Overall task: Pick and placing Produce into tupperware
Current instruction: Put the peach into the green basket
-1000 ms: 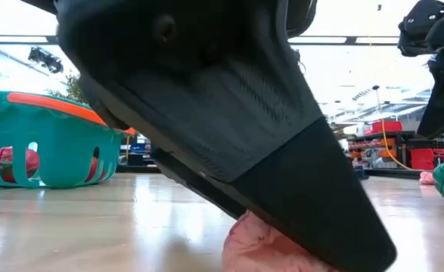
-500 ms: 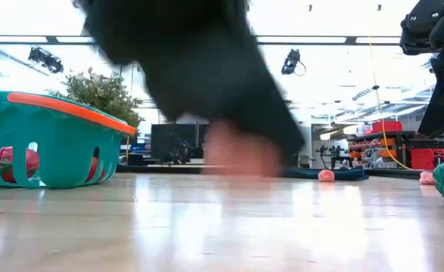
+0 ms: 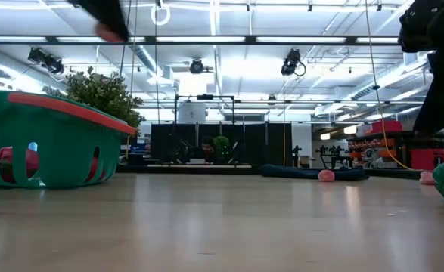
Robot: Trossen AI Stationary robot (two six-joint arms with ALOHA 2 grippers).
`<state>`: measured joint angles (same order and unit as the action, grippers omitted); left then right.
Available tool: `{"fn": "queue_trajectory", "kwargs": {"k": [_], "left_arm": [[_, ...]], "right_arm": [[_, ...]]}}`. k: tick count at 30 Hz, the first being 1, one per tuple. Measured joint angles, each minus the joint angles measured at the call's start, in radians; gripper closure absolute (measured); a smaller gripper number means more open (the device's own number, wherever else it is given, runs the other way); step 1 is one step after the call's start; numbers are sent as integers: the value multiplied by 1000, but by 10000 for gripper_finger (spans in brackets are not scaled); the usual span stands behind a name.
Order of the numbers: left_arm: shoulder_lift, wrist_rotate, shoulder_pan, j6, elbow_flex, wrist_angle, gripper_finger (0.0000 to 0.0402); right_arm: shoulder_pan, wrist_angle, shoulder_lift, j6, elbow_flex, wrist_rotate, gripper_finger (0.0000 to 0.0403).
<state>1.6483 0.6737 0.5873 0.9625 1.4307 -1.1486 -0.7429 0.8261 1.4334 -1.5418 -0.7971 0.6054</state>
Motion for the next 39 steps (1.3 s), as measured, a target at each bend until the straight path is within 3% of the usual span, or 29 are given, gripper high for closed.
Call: {"fn": "queue_trajectory", "kwargs": {"k": [5, 10, 14, 21, 29, 34, 39], "left_arm": [[-43, -43, 0, 277, -14, -348, 375], [-76, -181, -3, 438, -110, -340, 354], [-74, -222, -10, 432, -227, -222, 342], [-88, -225, -83, 440, -377, -106, 357], [-83, -226, -143, 273, -386, 60, 294], [-83, -226, -168, 223, -386, 61, 244], [-85, -226, -204, 182, -353, 22, 223]], "right_arm": [[-21, -16, 0, 0, 0, 0, 238], [-46, -24, 0, -2, 0, 0, 238], [-48, -30, 0, -2, 0, 0, 238], [-48, -31, 0, -1, 0, 0, 238], [-44, -31, 0, 24, 0, 48, 238], [-43, -31, 0, 45, 0, 57, 238], [-20, -29, 0, 118, 0, 136, 238]]}}
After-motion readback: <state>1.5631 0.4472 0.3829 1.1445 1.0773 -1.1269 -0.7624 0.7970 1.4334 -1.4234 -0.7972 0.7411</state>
